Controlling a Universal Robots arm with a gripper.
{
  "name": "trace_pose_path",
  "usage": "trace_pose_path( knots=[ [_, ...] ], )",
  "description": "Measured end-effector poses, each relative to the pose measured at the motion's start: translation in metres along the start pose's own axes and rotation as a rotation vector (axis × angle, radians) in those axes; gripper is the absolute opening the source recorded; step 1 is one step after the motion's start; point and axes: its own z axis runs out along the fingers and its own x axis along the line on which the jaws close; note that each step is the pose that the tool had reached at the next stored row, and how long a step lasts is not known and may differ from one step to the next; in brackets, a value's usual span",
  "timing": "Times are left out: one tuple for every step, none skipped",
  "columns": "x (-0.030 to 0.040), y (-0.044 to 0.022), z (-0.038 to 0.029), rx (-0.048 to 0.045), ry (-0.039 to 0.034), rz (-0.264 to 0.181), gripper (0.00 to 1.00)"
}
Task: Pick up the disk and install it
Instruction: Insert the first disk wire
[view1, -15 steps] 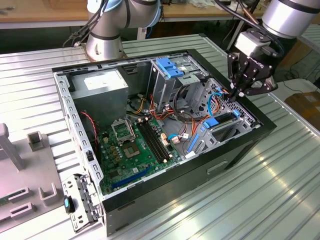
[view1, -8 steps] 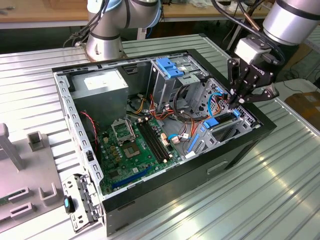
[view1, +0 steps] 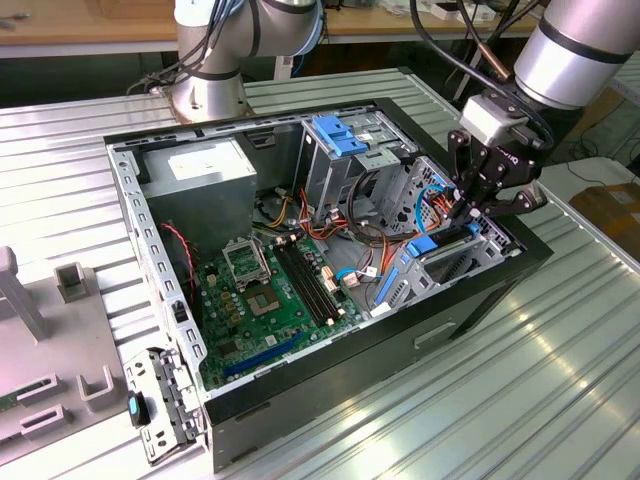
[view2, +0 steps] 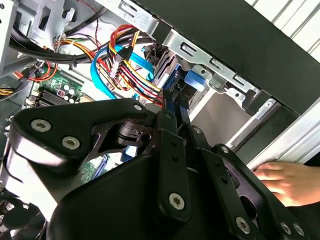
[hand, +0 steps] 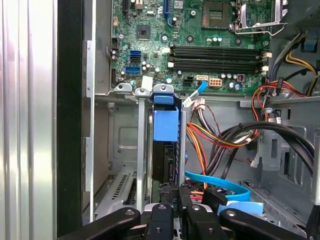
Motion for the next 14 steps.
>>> trace_pose_path(
  knots=[
    [0.0,0.0001,0.0001,0.0,0.0,0.0,0.16],
    [0.0001,0.0001,0.0002,0.0,0.0,0.0,0.16],
    [0.0001,0.0001,0.0003,0.0,0.0,0.0,0.16],
    [0.0002,0.0001,0.0004,0.0,-0.0001,0.0,0.16],
    [0.0007,0.0003,0.0007,0.0,-0.0003,0.0,0.16],
    [0.0007,0.0004,0.0007,0.0,-0.0003,0.001,0.16],
    [0.0007,0.0009,0.0007,0.0,-0.0001,0.001,0.16],
    [0.0007,0.0021,0.0008,0.0,-0.0001,0.002,0.16],
    [0.0009,0.0024,0.001,0.0,0.0004,0.005,0.16],
    [0.001,0.0024,0.0019,0.0,0.0003,0.01,0.16],
    [0.0014,0.0025,0.0023,0.0,0.0003,0.01,0.16],
    [0.0014,0.0025,0.0025,0.0,0.0004,0.01,0.16],
    [0.0014,0.0025,0.0027,0.0,0.0004,0.01,0.16],
    [0.0014,0.0025,0.0032,0.0001,0.0003,0.01,0.16]
  ],
)
